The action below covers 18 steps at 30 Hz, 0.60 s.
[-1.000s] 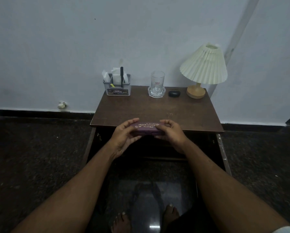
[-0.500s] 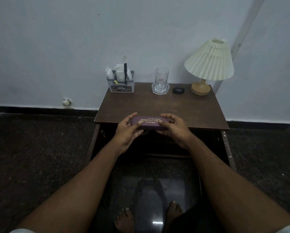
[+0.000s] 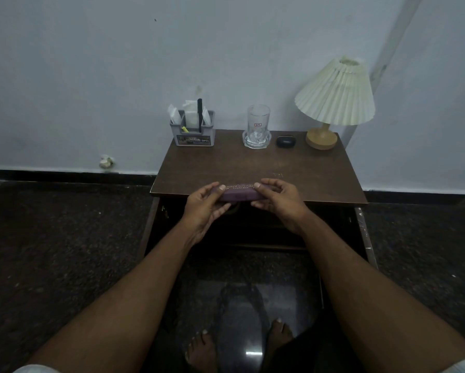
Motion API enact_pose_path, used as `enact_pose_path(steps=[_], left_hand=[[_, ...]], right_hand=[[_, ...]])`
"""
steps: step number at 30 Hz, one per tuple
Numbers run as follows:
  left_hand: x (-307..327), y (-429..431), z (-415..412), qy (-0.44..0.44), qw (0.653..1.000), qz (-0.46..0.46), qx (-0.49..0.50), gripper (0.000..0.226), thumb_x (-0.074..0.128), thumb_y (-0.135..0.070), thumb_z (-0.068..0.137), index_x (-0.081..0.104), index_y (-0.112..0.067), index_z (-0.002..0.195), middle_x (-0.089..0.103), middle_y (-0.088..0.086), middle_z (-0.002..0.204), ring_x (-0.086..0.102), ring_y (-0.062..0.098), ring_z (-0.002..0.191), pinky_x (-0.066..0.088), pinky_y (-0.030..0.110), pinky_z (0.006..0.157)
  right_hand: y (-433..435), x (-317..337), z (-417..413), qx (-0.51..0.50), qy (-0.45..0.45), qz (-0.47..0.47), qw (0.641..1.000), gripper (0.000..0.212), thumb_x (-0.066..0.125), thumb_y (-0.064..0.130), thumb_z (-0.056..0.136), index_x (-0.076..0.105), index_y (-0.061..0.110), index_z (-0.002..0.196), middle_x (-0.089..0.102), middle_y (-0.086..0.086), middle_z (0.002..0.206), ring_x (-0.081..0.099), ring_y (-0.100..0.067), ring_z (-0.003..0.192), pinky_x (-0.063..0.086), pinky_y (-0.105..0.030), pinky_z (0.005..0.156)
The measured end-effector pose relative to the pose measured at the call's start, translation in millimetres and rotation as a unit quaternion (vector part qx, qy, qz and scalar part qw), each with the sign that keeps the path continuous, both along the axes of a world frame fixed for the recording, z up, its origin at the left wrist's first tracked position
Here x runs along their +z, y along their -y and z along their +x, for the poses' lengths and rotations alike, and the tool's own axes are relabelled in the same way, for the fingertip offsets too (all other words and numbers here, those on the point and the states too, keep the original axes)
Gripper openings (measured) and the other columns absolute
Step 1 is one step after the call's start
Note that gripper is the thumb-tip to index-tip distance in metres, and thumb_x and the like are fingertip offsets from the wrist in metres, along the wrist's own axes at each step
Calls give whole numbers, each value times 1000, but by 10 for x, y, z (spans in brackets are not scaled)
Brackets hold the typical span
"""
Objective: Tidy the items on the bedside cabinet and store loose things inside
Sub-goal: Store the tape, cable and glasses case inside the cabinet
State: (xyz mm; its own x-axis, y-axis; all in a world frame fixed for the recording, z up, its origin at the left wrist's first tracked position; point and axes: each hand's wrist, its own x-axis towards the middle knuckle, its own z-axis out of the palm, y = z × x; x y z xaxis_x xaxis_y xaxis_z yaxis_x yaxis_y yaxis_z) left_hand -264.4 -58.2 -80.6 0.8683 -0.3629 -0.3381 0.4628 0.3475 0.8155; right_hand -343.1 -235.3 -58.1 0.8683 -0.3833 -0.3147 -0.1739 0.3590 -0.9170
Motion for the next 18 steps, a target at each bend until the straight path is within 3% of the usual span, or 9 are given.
enact_pose_path(steps=[4, 7, 12, 18], left_hand=[[46, -14, -13, -14, 999, -44, -21, 28, 65, -8, 94, 59, -5, 122, 71, 20, 108, 72, 40, 93, 61, 35, 85], [54, -19, -37, -6, 999, -35, -26, 33, 66, -9, 94, 59, 0, 125, 69, 25, 113, 69, 42, 103, 62, 34, 84], [32, -37, -37, 1, 1000, -7, -28, 20, 70, -19, 92, 68, -6, 107, 75, 18, 107, 73, 37, 99, 61, 35, 87], [23, -40, -51, -16, 999, 20, -30, 23, 71, -24, 91, 69, -10, 109, 76, 15, 106, 75, 31, 95, 60, 34, 85]], right_hand=[[55, 7, 2, -9, -15, -1, 1000, 45, 76, 26, 87, 61, 0, 120, 70, -20, 112, 73, -27, 77, 63, -29, 67], [73, 0, 1, -11, -18, -15, 1000, 42, 76, 32, 86, 65, 1, 113, 75, -15, 103, 76, -26, 86, 62, -29, 70], [87, -37, 10, -7, -32, -32, 999, 45, 78, 40, 82, 68, 3, 106, 78, -7, 92, 76, -24, 88, 62, -31, 73], [98, -55, 9, -5, -62, -49, 997, 51, 80, 45, 79, 67, 4, 107, 78, -9, 93, 76, -27, 83, 61, -31, 69]])
